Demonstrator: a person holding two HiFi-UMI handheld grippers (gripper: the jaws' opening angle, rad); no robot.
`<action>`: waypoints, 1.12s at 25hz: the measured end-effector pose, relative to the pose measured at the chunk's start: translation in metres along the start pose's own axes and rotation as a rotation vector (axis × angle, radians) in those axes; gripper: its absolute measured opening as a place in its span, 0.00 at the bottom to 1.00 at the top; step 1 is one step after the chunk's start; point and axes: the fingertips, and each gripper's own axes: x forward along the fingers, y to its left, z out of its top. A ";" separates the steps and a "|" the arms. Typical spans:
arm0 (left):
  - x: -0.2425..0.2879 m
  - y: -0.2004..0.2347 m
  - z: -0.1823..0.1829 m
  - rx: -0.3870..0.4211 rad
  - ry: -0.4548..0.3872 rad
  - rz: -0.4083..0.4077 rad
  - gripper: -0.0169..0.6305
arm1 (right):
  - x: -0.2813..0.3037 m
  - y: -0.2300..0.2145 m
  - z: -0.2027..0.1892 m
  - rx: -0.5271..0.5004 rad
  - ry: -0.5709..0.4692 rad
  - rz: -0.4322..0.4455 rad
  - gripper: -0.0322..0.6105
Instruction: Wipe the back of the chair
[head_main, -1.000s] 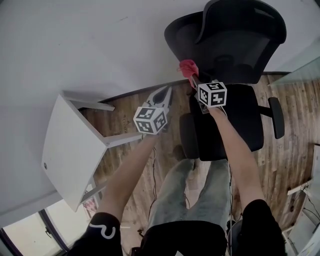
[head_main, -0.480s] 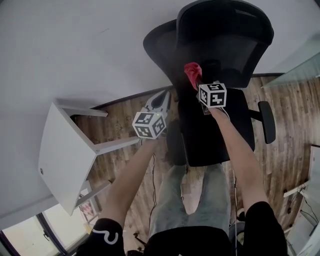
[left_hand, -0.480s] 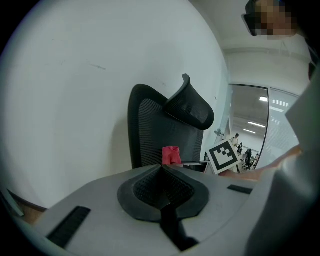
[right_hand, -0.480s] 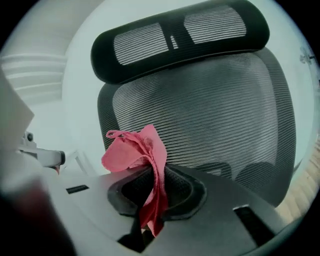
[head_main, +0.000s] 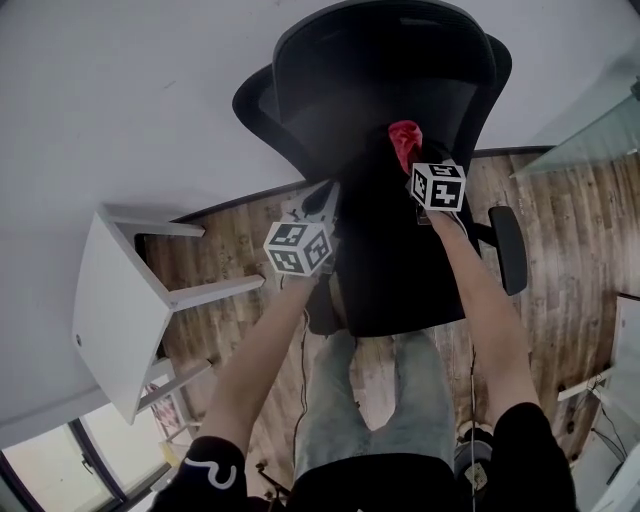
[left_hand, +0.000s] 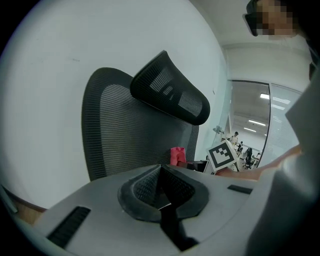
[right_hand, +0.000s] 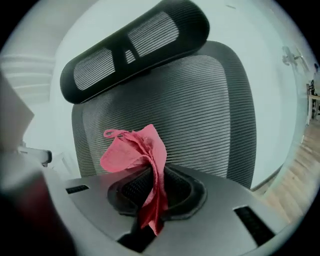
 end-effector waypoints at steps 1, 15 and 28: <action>0.007 -0.007 0.001 -0.001 -0.001 -0.002 0.06 | -0.003 -0.013 0.001 0.000 0.001 -0.010 0.16; 0.043 -0.062 0.006 0.031 0.007 -0.017 0.06 | -0.041 -0.146 0.013 0.001 -0.006 -0.171 0.15; 0.006 -0.030 -0.010 0.023 0.020 -0.045 0.06 | -0.071 -0.119 -0.009 0.066 -0.036 -0.243 0.15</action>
